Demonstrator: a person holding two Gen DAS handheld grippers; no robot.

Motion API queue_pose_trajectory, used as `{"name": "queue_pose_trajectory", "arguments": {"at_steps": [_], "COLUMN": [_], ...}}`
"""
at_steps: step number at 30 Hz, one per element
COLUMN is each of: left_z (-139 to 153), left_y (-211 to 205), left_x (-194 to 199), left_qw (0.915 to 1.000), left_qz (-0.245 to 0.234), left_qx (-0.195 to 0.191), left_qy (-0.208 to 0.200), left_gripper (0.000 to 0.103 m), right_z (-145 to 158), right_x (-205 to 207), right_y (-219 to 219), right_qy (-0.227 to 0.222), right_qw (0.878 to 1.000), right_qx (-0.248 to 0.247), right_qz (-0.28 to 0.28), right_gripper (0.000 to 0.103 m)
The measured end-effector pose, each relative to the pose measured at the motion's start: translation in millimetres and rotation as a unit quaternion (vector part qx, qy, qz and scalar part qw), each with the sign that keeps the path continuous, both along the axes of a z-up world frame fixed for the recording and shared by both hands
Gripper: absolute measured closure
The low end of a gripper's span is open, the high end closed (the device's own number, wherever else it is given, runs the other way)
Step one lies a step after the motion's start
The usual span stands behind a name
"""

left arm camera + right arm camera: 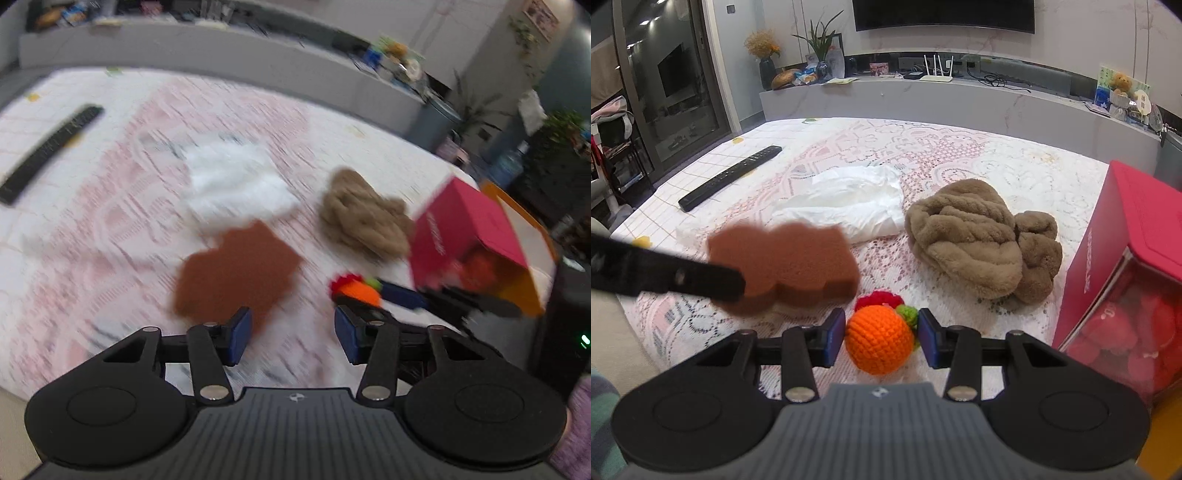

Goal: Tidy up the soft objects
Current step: 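Grasp the orange knitted ball with the right tool while the left tool grasps the brown sponge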

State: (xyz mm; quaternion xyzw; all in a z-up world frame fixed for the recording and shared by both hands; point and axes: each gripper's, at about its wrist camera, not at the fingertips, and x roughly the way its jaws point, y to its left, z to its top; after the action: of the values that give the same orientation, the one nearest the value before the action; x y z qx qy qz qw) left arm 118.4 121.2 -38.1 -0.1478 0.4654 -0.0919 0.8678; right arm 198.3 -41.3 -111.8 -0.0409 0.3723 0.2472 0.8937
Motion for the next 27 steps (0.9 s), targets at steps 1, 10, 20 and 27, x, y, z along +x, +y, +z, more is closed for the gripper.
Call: {"name": "queue_pose_trajectory", "arguments": {"at_steps": [1, 10, 20, 27], "left_z": [-2, 2, -21, -39], "left_y": [-3, -7, -16, -25], "left_x": [-3, 1, 43, 60], "left_qw": [1.0000, 0.9895, 0.9606, 0.9347], "left_qz": [-0.007, -0.050, -0.156, -0.222], "left_qx": [0.002, 0.132, 0.230, 0.277], "left_qy": [0.007, -0.031, -0.003, 0.015], "left_gripper": [0.047, 0.019, 0.014, 0.014], "right_z": [1, 2, -7, -14], "right_x": [-3, -19, -17, -15], "right_y": [0, -6, -4, 3], "right_qy": [0.001, 0.008, 0.016, 0.025], "right_qw": [1.000, 1.000, 1.000, 0.999], "right_qx": [0.001, 0.012, 0.005, 0.014], "right_qz": [0.001, -0.007, 0.010, 0.032], "right_gripper": [0.061, 0.061, 0.061, 0.061]}}
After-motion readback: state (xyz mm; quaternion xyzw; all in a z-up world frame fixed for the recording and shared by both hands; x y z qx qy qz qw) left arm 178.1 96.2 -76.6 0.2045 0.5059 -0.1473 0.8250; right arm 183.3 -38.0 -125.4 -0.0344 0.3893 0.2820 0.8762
